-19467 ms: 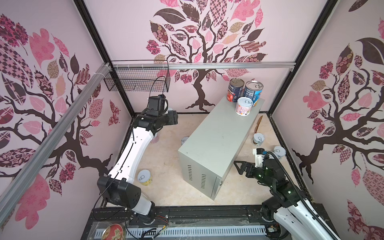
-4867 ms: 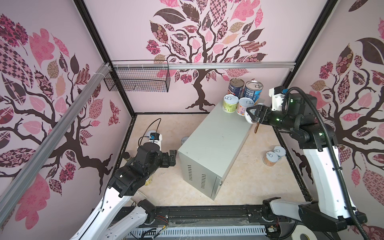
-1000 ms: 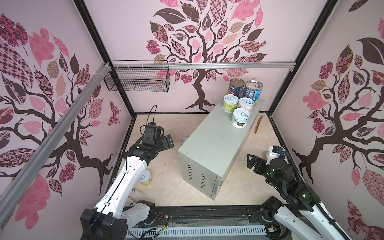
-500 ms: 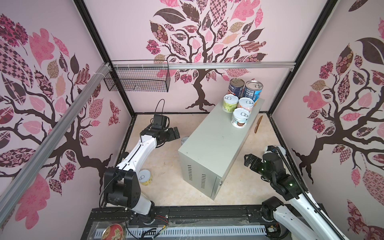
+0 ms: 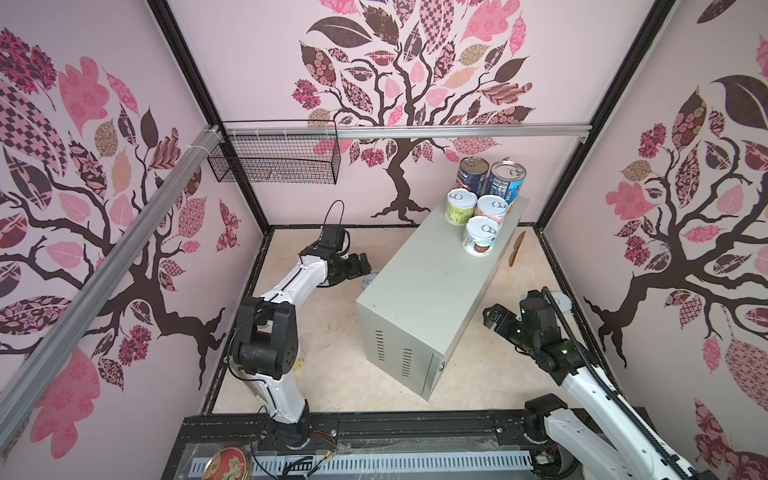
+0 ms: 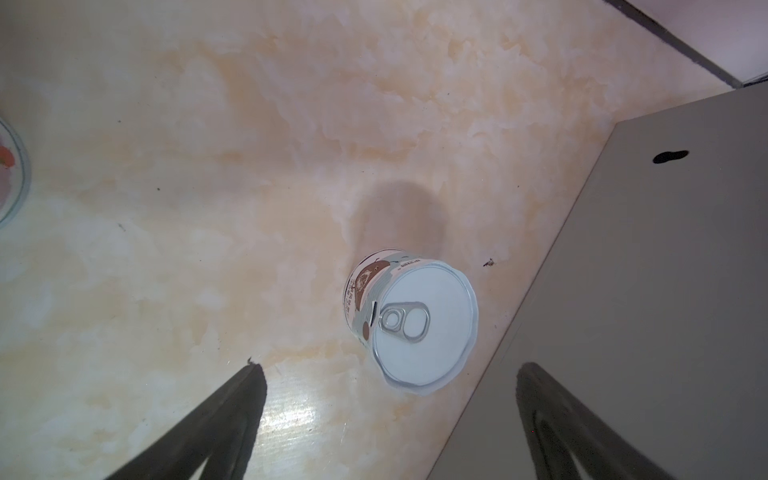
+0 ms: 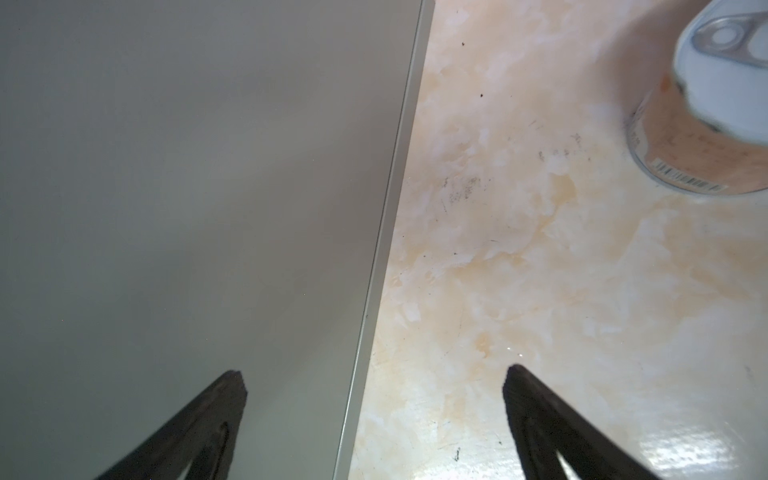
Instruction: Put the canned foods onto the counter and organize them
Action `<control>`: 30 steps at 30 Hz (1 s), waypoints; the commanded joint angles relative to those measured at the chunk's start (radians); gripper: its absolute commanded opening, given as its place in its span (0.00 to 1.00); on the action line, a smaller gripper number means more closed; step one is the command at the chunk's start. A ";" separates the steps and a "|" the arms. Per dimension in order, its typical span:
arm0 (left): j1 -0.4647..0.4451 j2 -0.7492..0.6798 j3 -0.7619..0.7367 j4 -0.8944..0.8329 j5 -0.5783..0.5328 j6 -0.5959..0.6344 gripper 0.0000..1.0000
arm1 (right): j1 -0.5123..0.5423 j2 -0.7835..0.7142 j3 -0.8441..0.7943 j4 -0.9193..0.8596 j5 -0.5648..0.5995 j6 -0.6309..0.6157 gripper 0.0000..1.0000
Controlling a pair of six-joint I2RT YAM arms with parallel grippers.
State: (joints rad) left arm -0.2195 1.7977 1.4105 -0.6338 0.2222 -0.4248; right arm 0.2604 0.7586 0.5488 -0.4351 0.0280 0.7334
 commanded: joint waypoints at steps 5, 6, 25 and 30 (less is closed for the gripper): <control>-0.055 0.065 0.103 -0.010 -0.051 0.026 0.98 | -0.008 0.045 0.003 0.060 -0.028 -0.014 1.00; -0.056 0.072 0.106 -0.009 -0.050 0.026 0.98 | -0.009 0.050 0.002 0.061 -0.029 -0.015 1.00; -0.080 0.174 0.140 -0.044 -0.138 0.057 0.98 | -0.012 0.088 -0.036 0.133 -0.063 -0.031 1.00; -0.080 0.178 0.137 -0.057 -0.219 0.061 0.98 | -0.012 0.091 -0.049 0.152 -0.075 -0.036 1.00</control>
State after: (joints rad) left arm -0.2974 1.9701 1.5078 -0.6758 0.0666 -0.3836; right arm 0.2520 0.8444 0.4980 -0.3027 -0.0349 0.7109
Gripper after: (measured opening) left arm 0.977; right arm 0.999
